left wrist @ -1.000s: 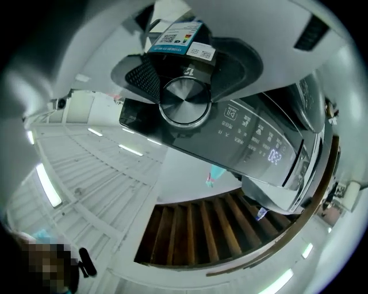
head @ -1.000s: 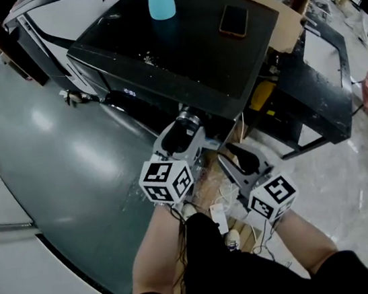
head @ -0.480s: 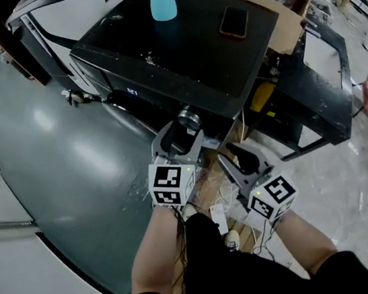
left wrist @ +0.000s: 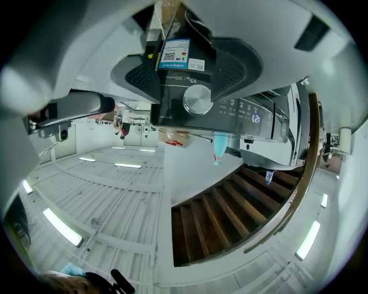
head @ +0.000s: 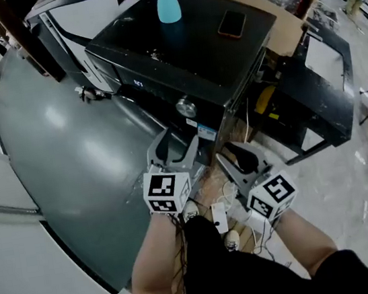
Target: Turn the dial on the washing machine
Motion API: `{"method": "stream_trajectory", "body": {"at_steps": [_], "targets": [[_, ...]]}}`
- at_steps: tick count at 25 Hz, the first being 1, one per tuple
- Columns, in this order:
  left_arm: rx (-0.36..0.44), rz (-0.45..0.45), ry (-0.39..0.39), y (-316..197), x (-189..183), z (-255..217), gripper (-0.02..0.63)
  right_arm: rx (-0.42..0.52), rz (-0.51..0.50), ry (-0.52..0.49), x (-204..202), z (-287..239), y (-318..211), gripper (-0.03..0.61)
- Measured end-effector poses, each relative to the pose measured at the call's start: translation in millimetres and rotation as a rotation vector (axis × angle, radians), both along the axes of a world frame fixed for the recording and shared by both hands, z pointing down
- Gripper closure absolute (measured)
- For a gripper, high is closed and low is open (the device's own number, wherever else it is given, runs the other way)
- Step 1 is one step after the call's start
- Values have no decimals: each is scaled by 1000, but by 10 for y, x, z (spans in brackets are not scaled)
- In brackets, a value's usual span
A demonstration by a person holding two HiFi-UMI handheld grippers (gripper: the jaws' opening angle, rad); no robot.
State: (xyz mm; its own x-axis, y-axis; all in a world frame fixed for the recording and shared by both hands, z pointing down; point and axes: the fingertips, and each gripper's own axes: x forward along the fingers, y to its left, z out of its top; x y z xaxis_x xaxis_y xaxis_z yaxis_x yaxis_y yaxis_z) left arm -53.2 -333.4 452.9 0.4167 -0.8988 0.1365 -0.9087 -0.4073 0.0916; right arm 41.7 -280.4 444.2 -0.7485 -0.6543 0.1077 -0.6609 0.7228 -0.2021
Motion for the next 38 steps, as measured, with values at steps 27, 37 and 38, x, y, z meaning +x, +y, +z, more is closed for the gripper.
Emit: {"method": "stream_trajectory", "body": {"at_steps": [27, 37, 38], "targets": [[11, -172, -94, 2677, -188, -291, 609, 43, -168, -47, -53, -345, 1654, 460], [61, -125, -50, 3362, -677, -424, 609, 66, -88, -23, -494, -395, 2316, 467], [69, -114, -44, 3434, -727, -469, 609, 73, -70, -23, -532, -433, 2403, 470]]}}
